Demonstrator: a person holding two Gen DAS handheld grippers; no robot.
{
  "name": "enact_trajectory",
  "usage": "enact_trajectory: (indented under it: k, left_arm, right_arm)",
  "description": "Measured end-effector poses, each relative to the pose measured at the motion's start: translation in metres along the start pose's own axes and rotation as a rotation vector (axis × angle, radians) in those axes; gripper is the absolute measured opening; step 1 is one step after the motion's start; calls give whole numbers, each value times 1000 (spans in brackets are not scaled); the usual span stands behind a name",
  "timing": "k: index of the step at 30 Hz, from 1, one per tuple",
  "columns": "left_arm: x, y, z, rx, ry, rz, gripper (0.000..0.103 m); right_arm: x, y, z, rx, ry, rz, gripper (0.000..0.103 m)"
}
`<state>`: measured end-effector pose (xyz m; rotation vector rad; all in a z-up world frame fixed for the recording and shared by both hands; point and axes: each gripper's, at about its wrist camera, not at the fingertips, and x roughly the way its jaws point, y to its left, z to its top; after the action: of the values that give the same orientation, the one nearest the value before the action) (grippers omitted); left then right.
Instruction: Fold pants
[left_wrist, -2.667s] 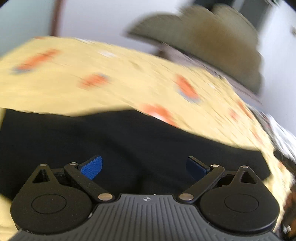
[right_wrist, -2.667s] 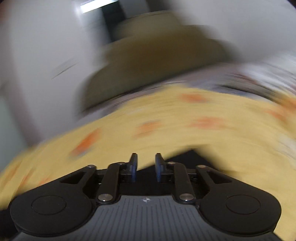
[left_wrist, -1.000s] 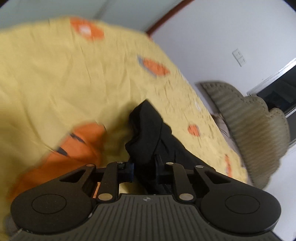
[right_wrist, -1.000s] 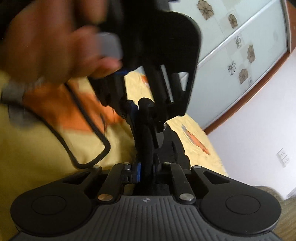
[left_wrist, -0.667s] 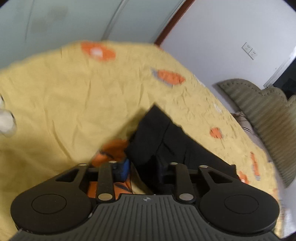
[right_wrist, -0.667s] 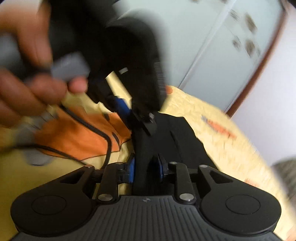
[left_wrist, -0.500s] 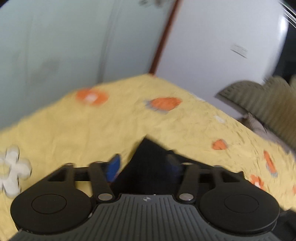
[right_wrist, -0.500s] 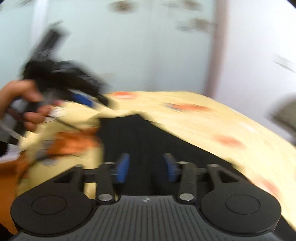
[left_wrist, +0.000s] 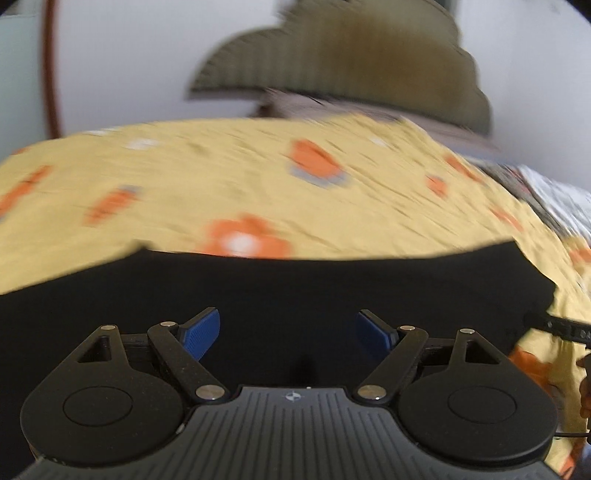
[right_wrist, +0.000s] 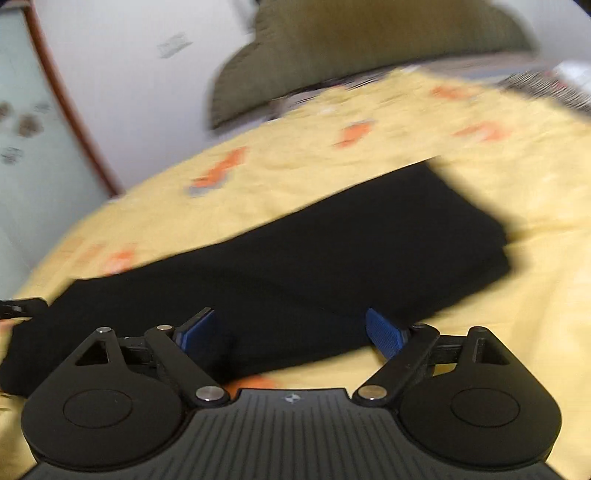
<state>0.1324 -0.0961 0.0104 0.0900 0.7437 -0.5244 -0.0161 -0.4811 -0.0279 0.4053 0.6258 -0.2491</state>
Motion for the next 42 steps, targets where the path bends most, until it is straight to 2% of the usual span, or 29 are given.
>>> enact_trajectory:
  k: [2,4,6,9,10,12,14,16,18,21,23,24,27,32,34,36,38,39,42]
  left_arm:
    - [16,-26,-4,42,26,-39,83]
    - [29,-48,-11,95,33,-62,83]
    - [38,-69,-16,164,14,-55,83]
    - [45,-98,-27,297,-57,-3,83]
    - [47,-106,-34,353,-81,19,83]
    - [51,-118,-41,424,-108,44,83]
    - [56,-124,-51,465,-110,53,84]
    - [60,-124,-53,460,-102,48,85]
    - [60,-122,-52,432,-105,40,85]
    - [63,-120,-47,401,-90,24,85]
    - [62,-120,-46,397,-89,18,85]
    - [61,-120,-47,398,-89,18,85]
    - [59,-121,-47,405,-87,14,85]
    - [58,-120,-46,392,-69,-20,87]
    - [60,-119,-47,387,-64,-8,87]
    - [56,-116,-47,371,-69,-10,87]
    - [53,-112,-45,349,-75,-10,88]
    - [52,-109,-44,331,-77,-5,88]
    - [52,-99,-40,268,-63,4,92]
  right_arm:
    - [-11,-5,0,4,-33,-176,103]
    - [-20,-8,-2,-13,-78,-250,103]
    - [-26,-25,-5,8,-136,-230,103]
    - [-29,-47,-5,108,-175,-94,103]
    - [-28,-53,-4,146,-175,-80,103]
    - [-23,-64,0,183,-188,-108,103]
    - [-20,-68,5,167,-196,-142,102]
    - [-20,-68,9,128,-201,-153,92]
    - [-16,-73,16,134,-173,-136,64]
    - [-4,-83,21,166,-130,-97,43]
    - [-2,-83,23,152,-137,-110,33]
    - [-3,-83,22,149,-145,-113,24]
    - [-13,-84,17,156,-166,-99,17]
    - [-18,-79,6,135,-128,-130,19]
    - [-12,-83,5,163,-122,-164,29]
    - [-24,-86,3,242,-185,-171,40]
    - [-40,-88,-2,312,-247,-137,42]
    - [-44,-89,-5,355,-250,-99,43]
    - [-39,-94,-16,477,-185,68,43]
